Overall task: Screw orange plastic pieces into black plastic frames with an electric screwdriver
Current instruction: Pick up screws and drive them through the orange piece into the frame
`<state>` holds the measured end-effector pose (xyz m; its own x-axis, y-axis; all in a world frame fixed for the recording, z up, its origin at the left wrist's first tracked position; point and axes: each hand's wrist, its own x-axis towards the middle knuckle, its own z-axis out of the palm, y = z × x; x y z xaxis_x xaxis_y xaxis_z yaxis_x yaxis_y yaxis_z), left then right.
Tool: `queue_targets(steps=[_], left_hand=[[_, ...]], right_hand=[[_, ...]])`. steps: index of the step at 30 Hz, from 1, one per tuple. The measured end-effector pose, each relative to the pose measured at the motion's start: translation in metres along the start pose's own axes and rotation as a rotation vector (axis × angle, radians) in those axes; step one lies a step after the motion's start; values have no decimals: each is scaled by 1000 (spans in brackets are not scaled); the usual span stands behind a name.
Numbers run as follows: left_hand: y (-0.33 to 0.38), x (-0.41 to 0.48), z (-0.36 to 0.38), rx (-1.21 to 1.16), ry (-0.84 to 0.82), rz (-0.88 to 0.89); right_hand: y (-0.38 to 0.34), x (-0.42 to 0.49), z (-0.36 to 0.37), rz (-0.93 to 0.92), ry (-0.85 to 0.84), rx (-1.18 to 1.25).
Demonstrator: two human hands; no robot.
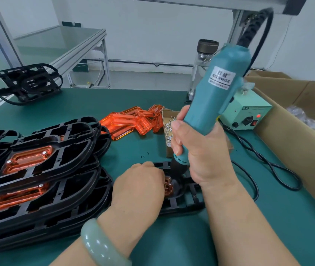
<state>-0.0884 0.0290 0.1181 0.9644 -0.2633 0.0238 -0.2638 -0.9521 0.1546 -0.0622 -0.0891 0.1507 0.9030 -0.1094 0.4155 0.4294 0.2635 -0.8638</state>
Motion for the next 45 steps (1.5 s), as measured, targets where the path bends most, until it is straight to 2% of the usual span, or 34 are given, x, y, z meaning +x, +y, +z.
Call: queue_targets(steps=[7, 14, 20, 25, 31, 35, 39, 45], left_hand=[[0, 1, -1, -3, -15, 10], [0, -1, -5, -4, -12, 17], [1, 1, -7, 25, -20, 24], [2, 4, -10, 51, -28, -1], [8, 30, -24, -120, 141, 19], [17, 66, -28, -165, 190, 81], [32, 105, -24, -105, 135, 190], [34, 134, -20, 48, -58, 276]], right_hand=[[4, 2, -17, 40, 85, 160], [0, 5, -27, -25, 180, 362], [-2, 11, -41, -24, 346, 384], [2, 12, -42, -4, 356, 359], [2, 13, -42, 17, 371, 313], [3, 14, -43, 25, 388, 301], [4, 14, -42, 37, 406, 322], [9, 16, -41, 82, 416, 295]])
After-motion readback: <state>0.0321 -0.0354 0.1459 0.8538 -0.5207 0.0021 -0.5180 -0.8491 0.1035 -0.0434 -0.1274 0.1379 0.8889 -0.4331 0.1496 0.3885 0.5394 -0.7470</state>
